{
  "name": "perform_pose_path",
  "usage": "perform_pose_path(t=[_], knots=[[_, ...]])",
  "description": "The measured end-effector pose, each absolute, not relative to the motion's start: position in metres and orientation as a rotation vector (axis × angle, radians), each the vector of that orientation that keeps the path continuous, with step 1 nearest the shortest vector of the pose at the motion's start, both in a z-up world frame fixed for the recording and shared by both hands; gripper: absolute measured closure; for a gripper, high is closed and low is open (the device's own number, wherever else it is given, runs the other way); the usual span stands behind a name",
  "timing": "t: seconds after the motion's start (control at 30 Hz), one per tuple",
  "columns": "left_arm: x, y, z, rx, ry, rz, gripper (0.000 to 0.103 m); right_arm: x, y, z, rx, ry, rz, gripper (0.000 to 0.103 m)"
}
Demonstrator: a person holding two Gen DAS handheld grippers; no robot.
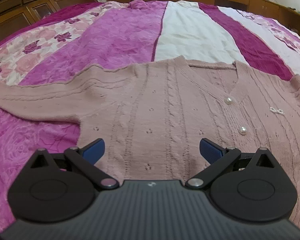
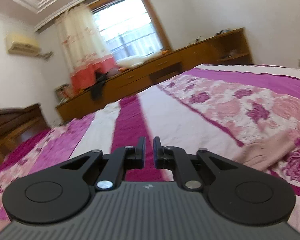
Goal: Fold small clothes
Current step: 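Move the right gripper over the cardigan sleeve toward its cuff, then close the right gripper on the sleeve cuff and lift it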
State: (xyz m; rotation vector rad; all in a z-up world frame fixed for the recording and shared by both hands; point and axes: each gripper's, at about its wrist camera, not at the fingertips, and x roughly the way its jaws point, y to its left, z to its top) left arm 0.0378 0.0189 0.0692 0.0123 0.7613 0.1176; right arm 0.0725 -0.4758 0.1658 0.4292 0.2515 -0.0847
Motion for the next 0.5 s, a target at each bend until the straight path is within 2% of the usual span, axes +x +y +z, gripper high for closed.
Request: perform_pose_path(t=[0.1, 0.13, 0.2, 0.23, 0.27, 0.5], knots=[[0.036, 0.026, 0.071, -0.016, 0.762, 0.119, 0.0, 0.073, -0.469, 0.159, 0.461, 0.305, -0.059, 0.091], [0.036, 0.027, 0.071, -0.022, 0.762, 0.118, 0.0, 0.073, -0.468, 0.155, 0.478, 0.33, -0.063, 0.087], [0.035, 0.03, 0.07, -0.028, 0.762, 0.119, 0.0, 0.071, -0.47, 0.141, 0.525, 0.381, -0.087, 0.065], [0.034, 0.032, 0.069, -0.031, 0.762, 0.12, 0.0, 0.07, -0.472, 0.135, 0.548, 0.394, -0.101, 0.045], [0.033, 0.033, 0.069, -0.033, 0.763, 0.12, 0.0, 0.066, -0.475, 0.127, 0.567, 0.397, -0.11, 0.036], [0.032, 0.036, 0.066, -0.039, 0.768, 0.122, 0.0, 0.055, -0.513, 0.074, 0.668, 0.469, -0.196, 0.035]])
